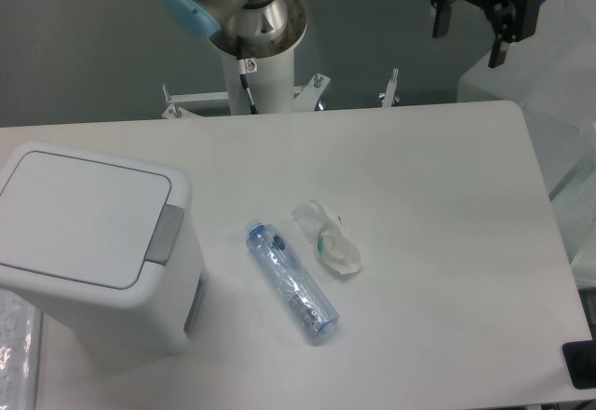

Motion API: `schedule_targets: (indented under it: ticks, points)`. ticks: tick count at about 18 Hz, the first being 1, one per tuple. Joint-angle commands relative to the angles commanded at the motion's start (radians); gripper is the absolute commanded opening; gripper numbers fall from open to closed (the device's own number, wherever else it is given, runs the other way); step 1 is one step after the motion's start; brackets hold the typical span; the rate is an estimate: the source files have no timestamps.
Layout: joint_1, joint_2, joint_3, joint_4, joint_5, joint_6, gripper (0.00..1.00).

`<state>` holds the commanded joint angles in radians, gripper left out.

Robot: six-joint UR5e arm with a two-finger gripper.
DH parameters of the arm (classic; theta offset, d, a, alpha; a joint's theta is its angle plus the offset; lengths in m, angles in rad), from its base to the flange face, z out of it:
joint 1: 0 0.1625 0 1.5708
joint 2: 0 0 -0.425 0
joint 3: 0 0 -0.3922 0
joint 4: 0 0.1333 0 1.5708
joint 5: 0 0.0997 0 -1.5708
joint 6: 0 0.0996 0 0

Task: Open the trash can
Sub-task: 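Move the open gripper down toward the grey button on the trash can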

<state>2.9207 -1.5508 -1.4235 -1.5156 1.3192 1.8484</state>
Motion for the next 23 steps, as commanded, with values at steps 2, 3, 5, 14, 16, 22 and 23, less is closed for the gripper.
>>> schedule_targets:
  ticks: [2, 3, 5, 14, 16, 22, 23]
  points:
    - [-0.006, -0.003, 0.002, 0.000, 0.002, -0.030, 1.00]
    - [-0.018, -0.005, 0.005, 0.002, 0.003, -0.076, 1.00]
    - [-0.057, -0.027, 0.020, 0.009, 0.002, -0.159, 1.00]
    - [-0.311, -0.156, 0.038, 0.307, -0.014, -0.900, 1.00]
    - [-0.342, -0.172, 0.037, 0.362, -0.041, -1.074, 1.00]
    - [-0.428, -0.198, 0.028, 0.436, -0.080, -1.370, 1.00]
    - [-0.442, -0.204, 0.029, 0.439, -0.078, -1.380, 1.00]
